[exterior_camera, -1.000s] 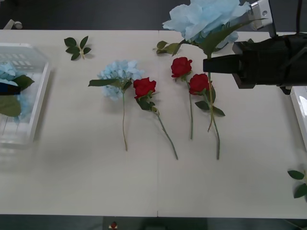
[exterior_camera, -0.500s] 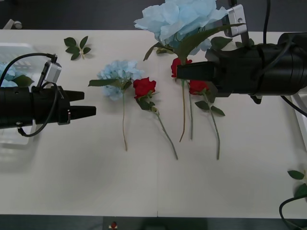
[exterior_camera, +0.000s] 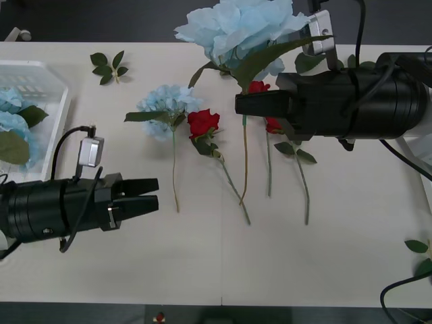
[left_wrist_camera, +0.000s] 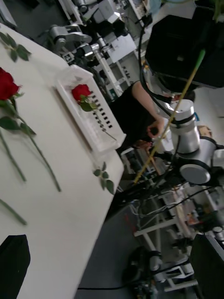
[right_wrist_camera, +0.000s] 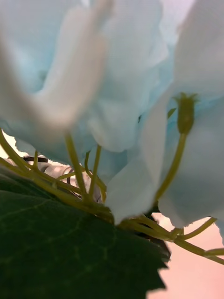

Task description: Put the red flowers into the right box and the blue flowers into the left box

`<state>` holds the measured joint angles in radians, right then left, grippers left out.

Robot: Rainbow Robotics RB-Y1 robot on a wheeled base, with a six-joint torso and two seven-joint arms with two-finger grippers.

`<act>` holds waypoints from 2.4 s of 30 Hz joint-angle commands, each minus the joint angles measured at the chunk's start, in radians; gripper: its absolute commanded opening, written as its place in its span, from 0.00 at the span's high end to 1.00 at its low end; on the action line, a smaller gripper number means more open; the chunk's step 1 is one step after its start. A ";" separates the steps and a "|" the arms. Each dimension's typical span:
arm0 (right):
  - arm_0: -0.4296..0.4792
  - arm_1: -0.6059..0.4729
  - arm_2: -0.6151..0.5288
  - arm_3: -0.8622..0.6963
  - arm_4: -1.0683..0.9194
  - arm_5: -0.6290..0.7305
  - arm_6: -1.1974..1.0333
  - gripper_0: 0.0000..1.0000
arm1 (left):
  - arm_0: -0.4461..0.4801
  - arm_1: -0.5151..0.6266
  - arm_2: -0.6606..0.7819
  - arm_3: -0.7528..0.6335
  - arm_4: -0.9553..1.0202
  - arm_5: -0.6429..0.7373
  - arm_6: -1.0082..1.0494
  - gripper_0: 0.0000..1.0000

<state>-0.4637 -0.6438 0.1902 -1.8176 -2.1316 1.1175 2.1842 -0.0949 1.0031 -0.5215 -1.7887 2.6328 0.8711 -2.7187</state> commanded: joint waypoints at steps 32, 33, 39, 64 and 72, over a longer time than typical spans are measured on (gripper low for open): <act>-0.030 0.035 0.008 -0.037 -0.005 -0.016 -0.047 1.00 | -0.203 -0.386 -0.164 -0.041 -0.054 -0.265 0.013 0.00; -0.030 0.035 0.008 -0.037 -0.007 -0.015 -0.047 1.00 | -0.210 -0.389 -0.166 -0.040 -0.056 -0.271 0.013 0.01; -0.030 0.035 0.008 -0.039 -0.005 -0.016 -0.047 1.00 | -0.226 -0.396 -0.172 -0.040 -0.056 -0.311 0.013 1.00; -0.032 0.038 0.008 -0.039 -0.005 -0.024 -0.058 0.00 | -0.227 -0.343 -0.158 -0.041 -0.022 -0.310 0.013 1.00; -0.032 0.038 0.008 -0.037 -0.007 -0.025 -0.066 0.00 | -0.227 -0.290 -0.129 -0.041 0.036 -0.284 0.013 1.00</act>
<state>-0.4641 -0.6168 0.1913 -1.8181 -2.1311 1.0989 2.1536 -0.3093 0.6763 -0.6915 -1.7963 2.6437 0.5709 -2.7188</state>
